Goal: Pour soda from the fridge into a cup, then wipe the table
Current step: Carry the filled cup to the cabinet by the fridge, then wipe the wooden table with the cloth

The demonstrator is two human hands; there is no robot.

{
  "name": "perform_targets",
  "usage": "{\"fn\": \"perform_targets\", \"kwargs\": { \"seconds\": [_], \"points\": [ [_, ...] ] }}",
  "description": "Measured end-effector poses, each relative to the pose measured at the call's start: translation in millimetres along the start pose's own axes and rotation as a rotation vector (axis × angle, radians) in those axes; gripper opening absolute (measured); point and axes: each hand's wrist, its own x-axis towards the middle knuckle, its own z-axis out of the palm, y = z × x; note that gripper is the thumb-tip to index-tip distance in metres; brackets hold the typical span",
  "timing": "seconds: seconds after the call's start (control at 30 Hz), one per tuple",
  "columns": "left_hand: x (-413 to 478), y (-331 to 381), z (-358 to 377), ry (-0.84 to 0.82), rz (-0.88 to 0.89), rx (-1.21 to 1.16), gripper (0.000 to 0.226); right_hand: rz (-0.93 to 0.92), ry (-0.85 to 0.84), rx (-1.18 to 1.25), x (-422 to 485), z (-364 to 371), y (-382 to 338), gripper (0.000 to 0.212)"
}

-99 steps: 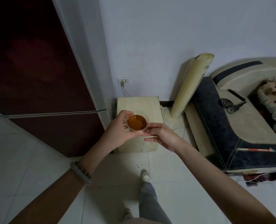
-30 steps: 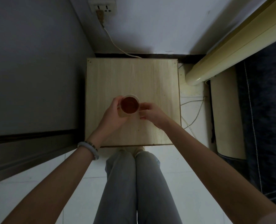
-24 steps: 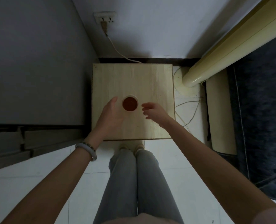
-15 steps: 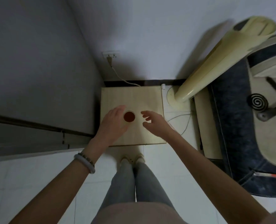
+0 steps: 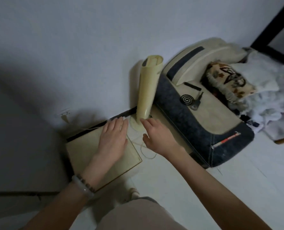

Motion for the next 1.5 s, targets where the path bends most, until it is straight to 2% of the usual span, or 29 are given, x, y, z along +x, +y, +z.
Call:
{"fn": "perform_targets", "kwargs": {
  "seconds": [0.1, 0.4, 0.63, 0.83, 1.0, 1.17, 1.5],
  "points": [
    [9.5, 29.6, -5.1, -0.024, 0.154, -0.02, 0.074, 0.18, 0.07, -0.052, -38.3, -6.6, 10.2, 0.058],
    [-10.1, 138.5, -13.9, 0.056, 0.662, -0.082, 0.076, 0.707, 0.229, -0.08, -188.5, -0.1, 10.8, 0.06],
    [-74.9, 238.4, -17.2, 0.07, 1.074, -0.166, 0.075, 1.122, 0.327, -0.071, -323.8, 21.0, -14.8, 0.054],
    [-143.9, 319.7, -25.6, 0.056, 1.365, -0.209, 0.073, 1.441, 0.352, -0.077, -434.6, 35.9, -42.5, 0.059],
    [-200.5, 388.9, -40.7, 0.071, 1.535, -0.276, 0.073, 1.638, 0.372, -0.09, -527.3, 45.1, -61.4, 0.056],
    [-282.4, 465.5, -50.8, 0.082, 1.674, -0.323, 0.067, 1.75, 0.402, -0.071, -627.3, 53.6, -81.7, 0.052],
    [-471.0, 599.4, -81.1, 0.039, 1.682, -0.381, 0.057, 1.829, 0.516, -0.153, -839.7, 64.1, -126.3, 0.061]
  ]
}}
